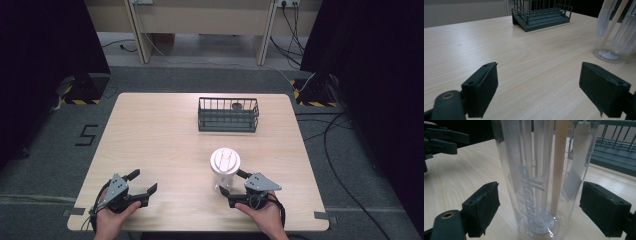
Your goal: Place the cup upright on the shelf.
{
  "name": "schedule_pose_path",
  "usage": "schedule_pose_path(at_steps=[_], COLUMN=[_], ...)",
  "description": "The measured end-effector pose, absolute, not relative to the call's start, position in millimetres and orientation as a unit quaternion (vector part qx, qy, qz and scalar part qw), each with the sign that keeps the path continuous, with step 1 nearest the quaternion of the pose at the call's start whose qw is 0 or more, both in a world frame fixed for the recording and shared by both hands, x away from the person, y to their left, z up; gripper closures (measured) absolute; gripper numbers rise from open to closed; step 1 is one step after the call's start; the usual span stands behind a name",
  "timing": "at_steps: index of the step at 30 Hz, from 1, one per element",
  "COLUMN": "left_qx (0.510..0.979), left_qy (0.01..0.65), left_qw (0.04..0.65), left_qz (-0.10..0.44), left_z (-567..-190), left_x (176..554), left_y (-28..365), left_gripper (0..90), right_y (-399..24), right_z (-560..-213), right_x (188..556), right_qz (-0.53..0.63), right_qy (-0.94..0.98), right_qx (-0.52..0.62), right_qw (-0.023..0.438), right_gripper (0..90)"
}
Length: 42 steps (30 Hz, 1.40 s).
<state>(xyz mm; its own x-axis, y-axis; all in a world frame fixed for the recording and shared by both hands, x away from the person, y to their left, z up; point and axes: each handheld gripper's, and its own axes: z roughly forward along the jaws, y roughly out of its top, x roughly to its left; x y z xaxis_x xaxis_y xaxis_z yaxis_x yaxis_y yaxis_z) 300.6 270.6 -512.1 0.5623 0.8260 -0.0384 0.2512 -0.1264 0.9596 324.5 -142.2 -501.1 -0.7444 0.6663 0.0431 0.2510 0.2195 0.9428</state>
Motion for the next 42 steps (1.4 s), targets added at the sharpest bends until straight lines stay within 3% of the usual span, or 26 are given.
schedule_pose_path(at_steps=[42], left_qx=[0.699], left_qy=[0.383], left_qw=[0.542], left_qz=[0.266], left_z=[-511.1], left_x=[300.0], left_y=[271.1], left_gripper=[15.2], right_y=[-121.5], right_z=[-499.5], right_x=[344.9], right_qz=[0.541], right_qy=[0.762], right_qx=[0.294], right_qw=[0.201], right_gripper=[18.3])
